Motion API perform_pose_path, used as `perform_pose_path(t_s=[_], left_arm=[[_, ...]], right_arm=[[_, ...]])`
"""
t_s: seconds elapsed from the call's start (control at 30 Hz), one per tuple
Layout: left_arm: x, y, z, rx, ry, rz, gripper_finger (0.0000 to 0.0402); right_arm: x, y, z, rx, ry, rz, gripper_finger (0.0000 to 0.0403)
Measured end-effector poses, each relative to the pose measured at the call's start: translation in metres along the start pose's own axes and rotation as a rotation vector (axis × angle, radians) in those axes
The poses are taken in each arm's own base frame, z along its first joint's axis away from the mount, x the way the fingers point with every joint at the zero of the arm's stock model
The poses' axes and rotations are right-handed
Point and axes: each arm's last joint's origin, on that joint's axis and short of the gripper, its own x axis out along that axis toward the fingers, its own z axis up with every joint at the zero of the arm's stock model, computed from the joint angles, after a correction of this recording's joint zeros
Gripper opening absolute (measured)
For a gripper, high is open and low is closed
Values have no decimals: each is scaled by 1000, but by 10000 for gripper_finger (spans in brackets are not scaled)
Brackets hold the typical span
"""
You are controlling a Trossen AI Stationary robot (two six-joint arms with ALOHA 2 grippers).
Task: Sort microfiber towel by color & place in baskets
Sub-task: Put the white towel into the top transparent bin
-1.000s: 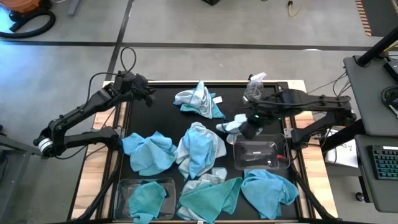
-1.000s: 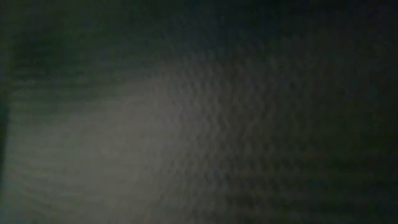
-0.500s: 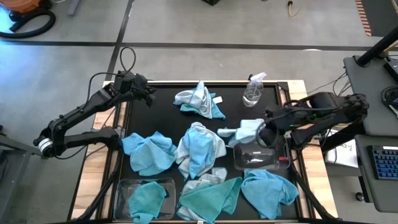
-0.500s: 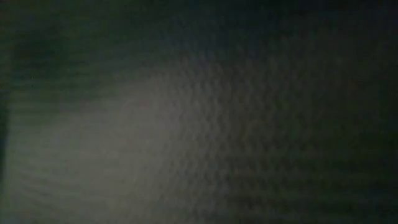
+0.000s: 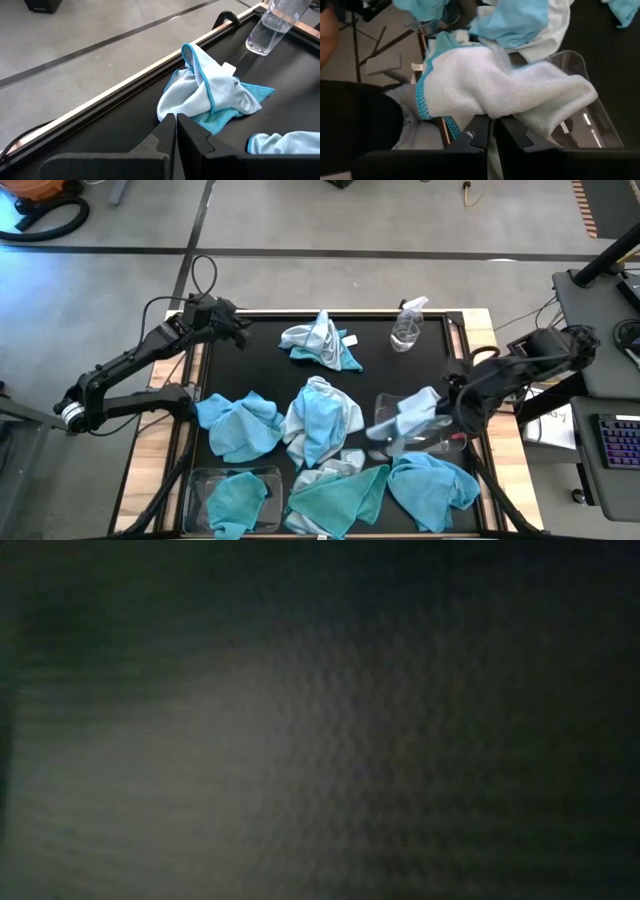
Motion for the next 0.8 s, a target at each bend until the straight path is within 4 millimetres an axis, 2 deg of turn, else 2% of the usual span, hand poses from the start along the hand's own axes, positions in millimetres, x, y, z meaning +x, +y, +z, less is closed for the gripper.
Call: perform_pose_path(t_s=[0.2,0.33,0.53,0.8], left_arm=[[0,0,1,-16,-15,-1,0],[0,0,2,-17,-16,-1,0],[0,0,2,-16,-19,-1,0],[0,0,2,-13,-22,-1,0]], right_arm=[[1,-2,-2,15,18,-46,13],[5,-12,-10,147,99,-216,13],[17,-13,-11,245,118,-250,13],[48,-16,-16,310,207,-343,13]])
